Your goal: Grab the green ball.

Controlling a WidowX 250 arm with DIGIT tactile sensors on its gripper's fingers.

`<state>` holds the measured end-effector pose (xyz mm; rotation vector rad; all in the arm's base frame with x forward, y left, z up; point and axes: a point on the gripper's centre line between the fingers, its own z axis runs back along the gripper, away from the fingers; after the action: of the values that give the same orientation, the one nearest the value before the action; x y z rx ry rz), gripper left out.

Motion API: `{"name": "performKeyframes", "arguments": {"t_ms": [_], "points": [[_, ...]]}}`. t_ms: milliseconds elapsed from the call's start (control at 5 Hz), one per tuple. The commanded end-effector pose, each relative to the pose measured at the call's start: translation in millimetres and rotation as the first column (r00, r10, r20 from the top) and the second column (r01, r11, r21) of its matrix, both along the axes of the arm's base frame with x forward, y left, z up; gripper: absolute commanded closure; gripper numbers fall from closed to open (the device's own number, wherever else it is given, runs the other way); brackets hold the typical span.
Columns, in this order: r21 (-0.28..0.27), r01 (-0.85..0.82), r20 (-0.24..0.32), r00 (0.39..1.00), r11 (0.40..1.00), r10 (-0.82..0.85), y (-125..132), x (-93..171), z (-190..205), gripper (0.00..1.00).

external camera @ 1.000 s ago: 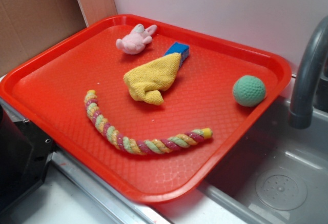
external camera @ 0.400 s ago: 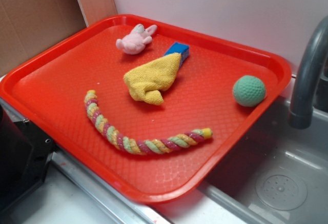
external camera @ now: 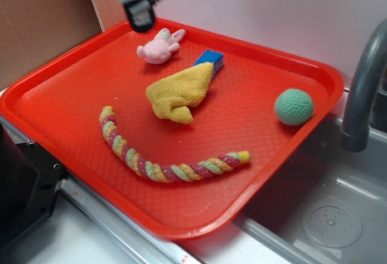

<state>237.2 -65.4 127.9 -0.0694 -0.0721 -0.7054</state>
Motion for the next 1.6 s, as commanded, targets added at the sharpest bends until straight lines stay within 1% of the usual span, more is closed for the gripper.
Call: {"name": "performKeyframes", "arguments": {"t_ms": [0, 600, 800, 1000, 1200, 1400], "points": [[-0.027, 0.445, 0.088, 0.893, 0.895, -0.441, -37, -9, -2, 0.0], [-0.027, 0.445, 0.088, 0.893, 0.895, -0.441, -37, -9, -2, 0.0], [0.036, 0.463, 0.077, 0.883, 0.886, -0.464, -61, 22, -19, 0.0], [0.027, 0.492, 0.102, 0.865, 0.87, -0.492, -81, 33, -31, 0.0], [-0.003, 0.505, 0.09, 0.86, 0.863, -0.503, -94, 47, -46, 0.0], [-0.003, 0.55, 0.057, 0.834, 0.835, -0.549, -106, 51, -50, 0.0]]}}
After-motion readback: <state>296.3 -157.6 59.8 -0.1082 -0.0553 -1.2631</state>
